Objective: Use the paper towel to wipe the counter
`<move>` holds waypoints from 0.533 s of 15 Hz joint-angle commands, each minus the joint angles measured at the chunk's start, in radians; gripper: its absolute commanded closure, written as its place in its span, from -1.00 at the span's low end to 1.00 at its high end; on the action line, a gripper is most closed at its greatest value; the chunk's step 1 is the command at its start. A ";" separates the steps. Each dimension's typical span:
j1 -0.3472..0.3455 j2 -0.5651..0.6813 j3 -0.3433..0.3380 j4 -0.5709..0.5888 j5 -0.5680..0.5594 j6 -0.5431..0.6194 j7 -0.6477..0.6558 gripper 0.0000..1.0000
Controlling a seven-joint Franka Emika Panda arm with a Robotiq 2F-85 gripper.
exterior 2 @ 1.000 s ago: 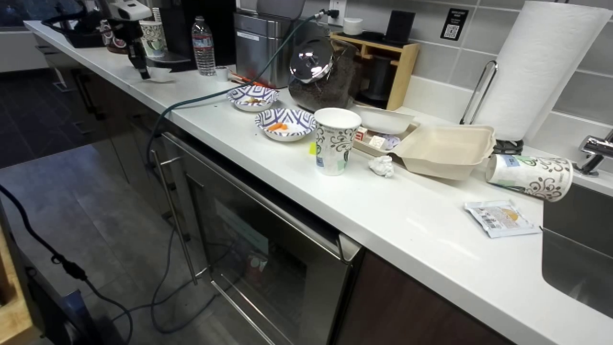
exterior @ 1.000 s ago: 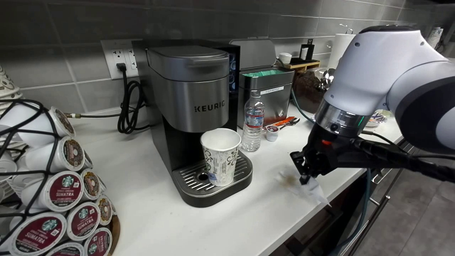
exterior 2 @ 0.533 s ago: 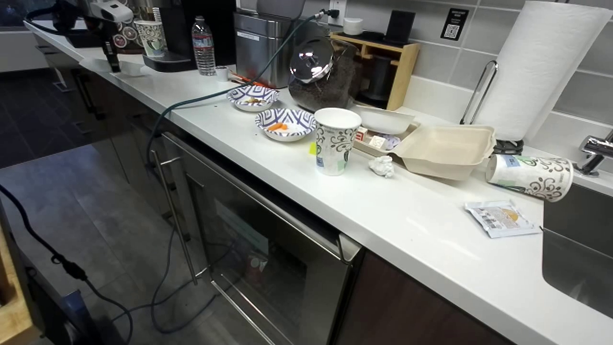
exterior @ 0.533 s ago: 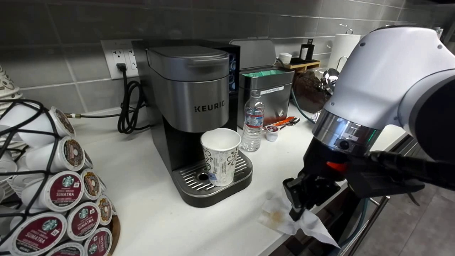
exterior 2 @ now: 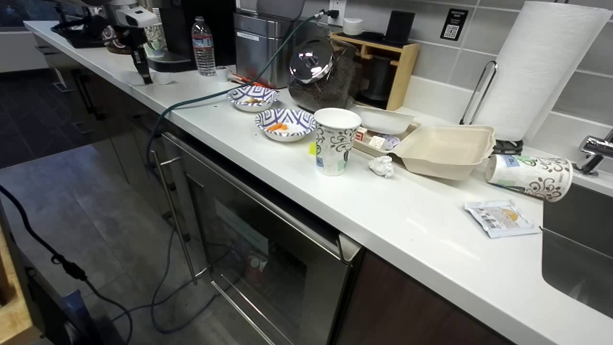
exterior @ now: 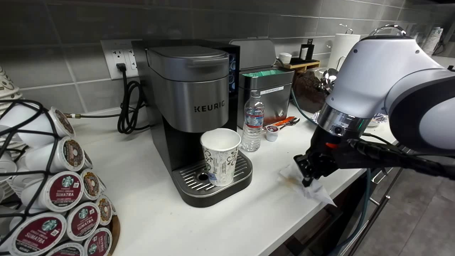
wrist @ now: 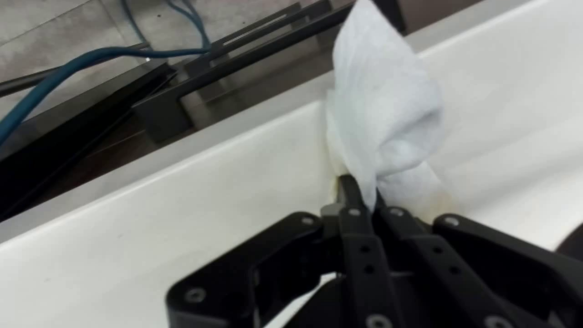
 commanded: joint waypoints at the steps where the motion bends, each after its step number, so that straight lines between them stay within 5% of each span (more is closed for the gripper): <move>1: 0.026 0.006 -0.093 0.009 -0.145 -0.054 0.184 0.98; 8: 0.003 0.035 -0.139 0.064 -0.246 -0.090 0.372 0.98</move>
